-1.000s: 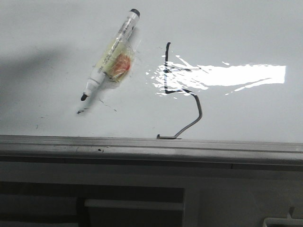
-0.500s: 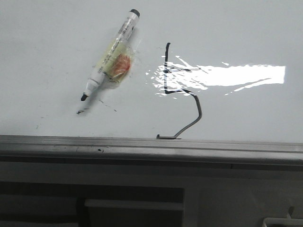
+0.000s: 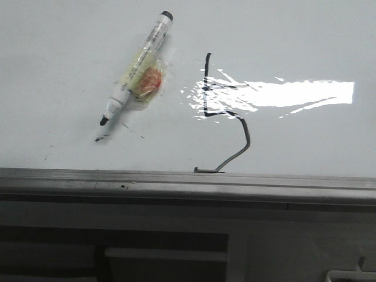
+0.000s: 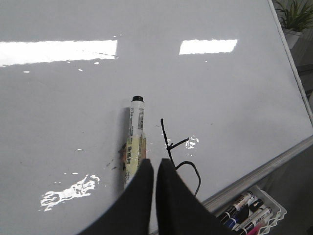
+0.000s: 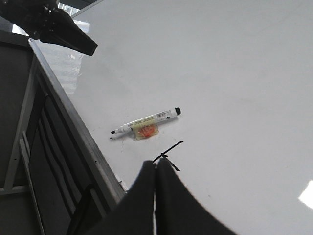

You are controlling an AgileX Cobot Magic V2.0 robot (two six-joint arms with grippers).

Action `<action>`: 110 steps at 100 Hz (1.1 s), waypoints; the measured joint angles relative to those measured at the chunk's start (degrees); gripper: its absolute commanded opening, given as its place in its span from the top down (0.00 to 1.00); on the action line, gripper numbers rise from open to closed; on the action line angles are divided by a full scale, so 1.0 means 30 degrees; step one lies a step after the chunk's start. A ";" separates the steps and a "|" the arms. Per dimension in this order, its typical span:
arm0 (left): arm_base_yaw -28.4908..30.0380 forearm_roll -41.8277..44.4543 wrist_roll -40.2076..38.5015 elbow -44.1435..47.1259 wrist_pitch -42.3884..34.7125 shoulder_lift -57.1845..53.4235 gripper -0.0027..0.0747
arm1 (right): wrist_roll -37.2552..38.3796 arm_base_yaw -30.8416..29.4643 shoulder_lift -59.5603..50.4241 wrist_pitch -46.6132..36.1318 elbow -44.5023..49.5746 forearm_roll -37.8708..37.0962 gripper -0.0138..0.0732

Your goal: Write number 5 on whiteboard

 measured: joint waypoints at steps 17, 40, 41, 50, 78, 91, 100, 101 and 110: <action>0.0000 0.0000 0.0000 0.0000 0.0000 0.0000 0.99 | 0.0000 0.0000 0.0000 0.0000 0.0000 -0.0013 0.91; -0.0210 0.1172 0.0731 0.0250 -0.0291 -0.1361 0.99 | 0.0000 0.0000 0.0000 0.0000 0.0000 -0.0044 0.91; -0.0210 0.1347 0.0837 0.0344 -0.0343 -0.1591 0.99 | 0.0000 0.0000 0.0000 0.0000 0.0000 -0.0044 0.91; 0.0338 0.2237 0.1224 0.1150 -0.1456 -0.3491 0.99 | 0.0000 0.0000 0.0000 0.0000 0.0000 -0.0044 0.91; 0.5971 0.8063 -0.4204 0.6034 -0.2272 -0.9393 0.99 | 0.0054 0.0000 0.0000 0.0000 0.0000 -0.0044 0.91; 0.8810 0.9796 -0.7663 0.7421 -0.0727 -1.0962 0.99 | 0.0054 0.0000 0.0000 0.0000 0.0000 -0.0044 0.91; 1.0232 1.0247 -0.8466 0.7783 0.0737 -1.1036 0.99 | 0.0054 0.0000 0.0000 0.0000 0.0000 -0.0044 0.91; 1.0403 1.0286 -0.8507 0.7812 0.0856 -1.1036 0.99 | 0.0054 0.0000 0.0000 0.0000 0.0000 -0.0044 0.91; 1.1179 1.1019 -0.8725 0.7900 0.2430 -1.1036 0.99 | 0.0054 0.0000 0.0000 0.0000 0.0000 -0.0044 0.91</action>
